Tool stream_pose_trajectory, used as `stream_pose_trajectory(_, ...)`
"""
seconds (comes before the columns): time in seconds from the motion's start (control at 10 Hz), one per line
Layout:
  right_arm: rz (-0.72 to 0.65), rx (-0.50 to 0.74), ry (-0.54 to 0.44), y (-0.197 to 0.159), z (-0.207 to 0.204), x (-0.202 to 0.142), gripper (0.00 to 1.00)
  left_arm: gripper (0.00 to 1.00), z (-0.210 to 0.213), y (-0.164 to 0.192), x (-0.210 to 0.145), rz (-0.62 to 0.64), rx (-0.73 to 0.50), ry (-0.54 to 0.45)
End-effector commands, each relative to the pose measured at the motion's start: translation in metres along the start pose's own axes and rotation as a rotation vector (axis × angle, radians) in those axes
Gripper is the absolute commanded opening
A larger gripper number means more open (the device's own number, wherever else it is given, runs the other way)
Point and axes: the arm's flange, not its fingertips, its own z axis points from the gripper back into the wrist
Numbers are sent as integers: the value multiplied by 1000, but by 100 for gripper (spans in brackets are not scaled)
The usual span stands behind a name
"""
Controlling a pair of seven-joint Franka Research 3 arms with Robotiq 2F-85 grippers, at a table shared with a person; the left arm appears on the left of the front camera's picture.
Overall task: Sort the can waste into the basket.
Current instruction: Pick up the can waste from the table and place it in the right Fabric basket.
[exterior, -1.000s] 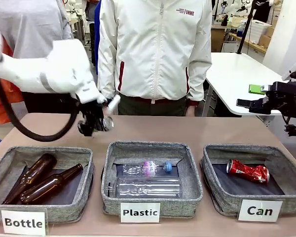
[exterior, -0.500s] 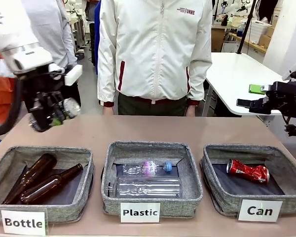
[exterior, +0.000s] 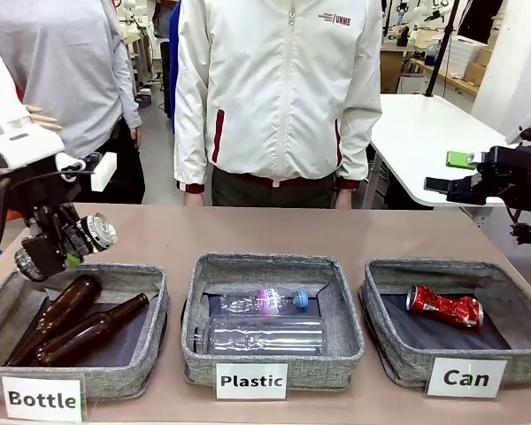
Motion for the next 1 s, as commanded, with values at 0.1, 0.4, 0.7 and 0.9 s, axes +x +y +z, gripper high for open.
stream_pose_trajectory(0.1,4,6,13,2,3,3,100,11,12,3,7,-44,-4,13)
stream_pose_trajectory(0.4,0,0,0,0,0,0,100,16,6,7,35,-9,-41,-142)
stream_pose_trajectory(0.7,-90,-91,71,41,45,-18,100,16,20,-13,190,38,-23,-326)
stream_pose_trajectory(0.9,-118,-167,107,86,107,-49,100,16,9,-18,295,38,79,-376)
